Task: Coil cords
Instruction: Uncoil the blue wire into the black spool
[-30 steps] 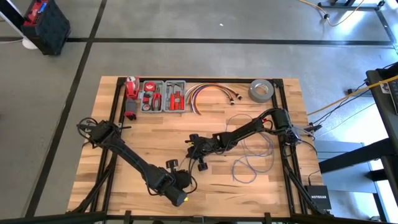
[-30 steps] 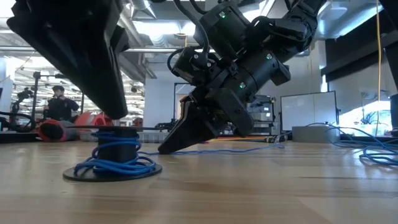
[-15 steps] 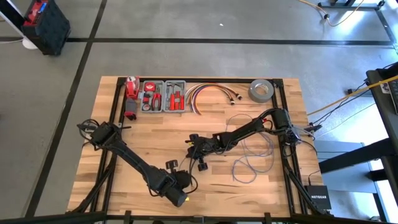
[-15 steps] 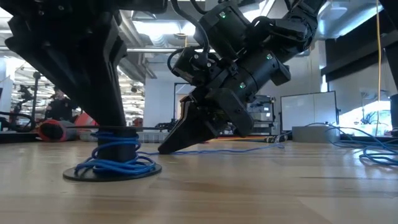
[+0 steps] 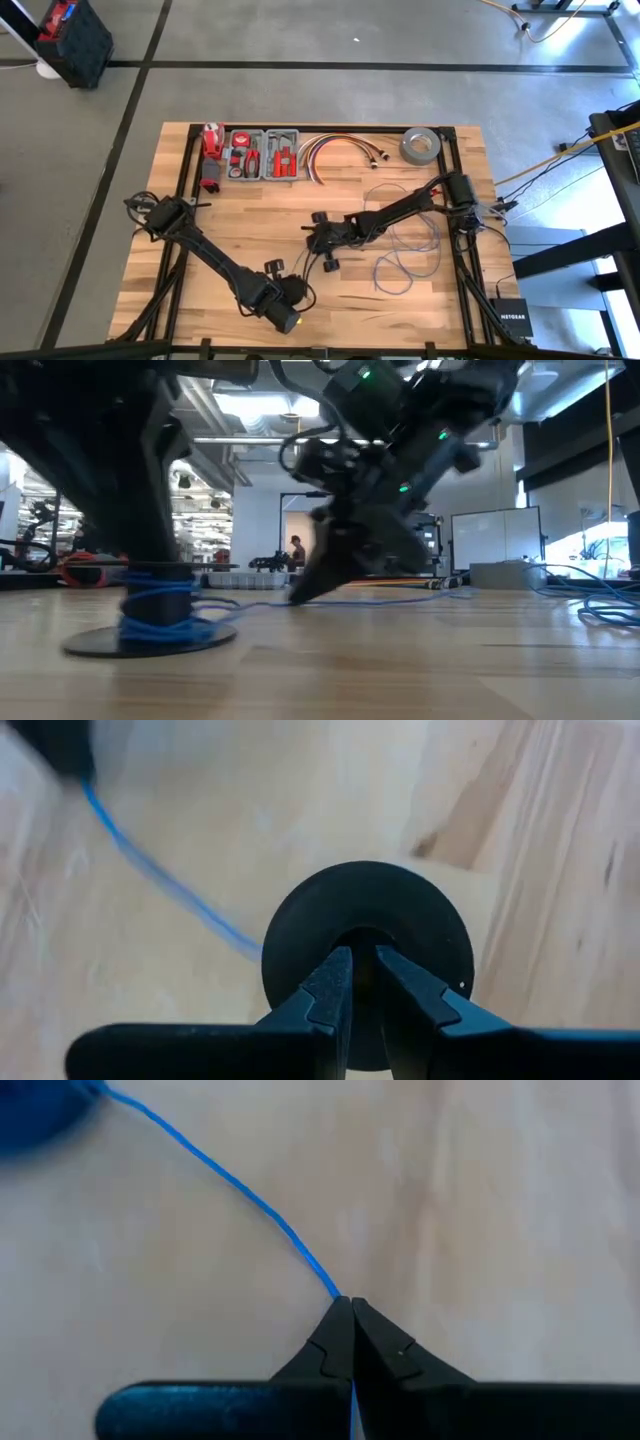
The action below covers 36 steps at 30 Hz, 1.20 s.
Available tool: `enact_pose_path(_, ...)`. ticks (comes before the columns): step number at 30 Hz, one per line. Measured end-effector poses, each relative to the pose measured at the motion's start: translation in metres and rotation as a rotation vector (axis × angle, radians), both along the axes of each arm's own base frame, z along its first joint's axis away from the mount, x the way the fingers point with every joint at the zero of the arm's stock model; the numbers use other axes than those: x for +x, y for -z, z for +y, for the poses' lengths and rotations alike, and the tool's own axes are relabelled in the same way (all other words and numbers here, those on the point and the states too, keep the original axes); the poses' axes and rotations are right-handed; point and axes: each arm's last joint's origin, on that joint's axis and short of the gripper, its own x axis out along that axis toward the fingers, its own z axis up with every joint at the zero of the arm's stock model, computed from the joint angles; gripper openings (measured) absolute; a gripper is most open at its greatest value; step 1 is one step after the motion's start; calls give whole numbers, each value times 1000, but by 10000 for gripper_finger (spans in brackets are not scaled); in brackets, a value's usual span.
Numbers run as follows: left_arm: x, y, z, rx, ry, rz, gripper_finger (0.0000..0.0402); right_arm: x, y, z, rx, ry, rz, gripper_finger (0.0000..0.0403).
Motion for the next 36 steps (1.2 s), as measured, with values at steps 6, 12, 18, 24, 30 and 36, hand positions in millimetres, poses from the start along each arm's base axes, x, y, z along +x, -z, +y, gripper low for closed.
enact_pose_path(6,-5,0,-2,-36,-24,43,40,-32,-23,4,-181,74,221,1)
enact_pose_path(12,-8,1,-2,-40,-53,68,40,-63,-28,13,-264,148,458,1)
enact_pose_path(18,-8,1,-2,-44,-55,75,40,-91,-26,27,-380,193,643,1)
enact_pose_path(24,-9,2,-1,-45,-52,83,40,-110,-26,31,-445,241,766,1)
enact_pose_path(30,-9,2,-2,-45,-47,90,40,-108,-32,34,-413,270,711,32)
enact_pose_path(36,-9,2,-2,-41,-36,90,40,-108,-68,32,-371,352,518,92)
